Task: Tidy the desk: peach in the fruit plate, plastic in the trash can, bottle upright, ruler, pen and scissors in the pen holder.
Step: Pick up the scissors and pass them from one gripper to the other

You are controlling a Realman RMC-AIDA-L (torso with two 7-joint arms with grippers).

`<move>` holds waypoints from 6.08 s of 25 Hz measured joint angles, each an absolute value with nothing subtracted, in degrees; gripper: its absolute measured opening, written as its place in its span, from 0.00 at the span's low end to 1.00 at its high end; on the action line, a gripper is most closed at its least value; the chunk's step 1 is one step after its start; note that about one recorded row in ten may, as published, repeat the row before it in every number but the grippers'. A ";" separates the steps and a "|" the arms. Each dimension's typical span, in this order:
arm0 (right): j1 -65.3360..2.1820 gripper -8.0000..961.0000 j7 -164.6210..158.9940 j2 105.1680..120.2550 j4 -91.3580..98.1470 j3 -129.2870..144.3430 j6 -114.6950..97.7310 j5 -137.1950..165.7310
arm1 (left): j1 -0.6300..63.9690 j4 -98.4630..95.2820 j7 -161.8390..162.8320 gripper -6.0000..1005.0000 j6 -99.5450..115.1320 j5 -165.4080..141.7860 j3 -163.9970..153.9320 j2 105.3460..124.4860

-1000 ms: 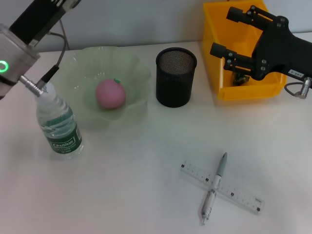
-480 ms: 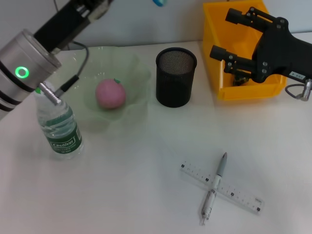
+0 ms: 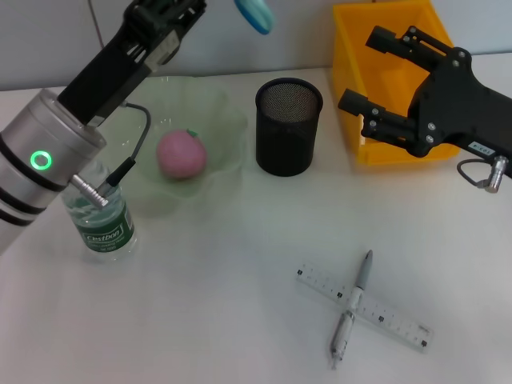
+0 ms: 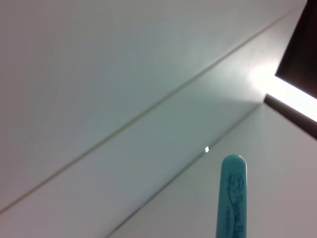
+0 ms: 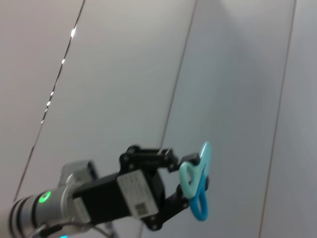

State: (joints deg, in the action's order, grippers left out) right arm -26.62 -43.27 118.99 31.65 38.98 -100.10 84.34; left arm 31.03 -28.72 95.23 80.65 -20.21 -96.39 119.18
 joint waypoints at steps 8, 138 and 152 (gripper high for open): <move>-27.84 0.78 -31.29 119.25 20.76 39.25 -101.82 78.12 | 30.14 -28.97 90.82 0.34 79.84 -4.40 -109.11 119.19; -40.70 0.09 -7.73 119.80 4.47 39.41 -104.79 71.51 | 27.60 -39.85 74.22 0.41 74.49 20.21 -130.93 119.23; -39.84 0.10 -7.79 119.79 3.74 38.36 -106.93 71.04 | 27.22 -39.64 72.64 0.67 76.04 19.86 -130.59 119.18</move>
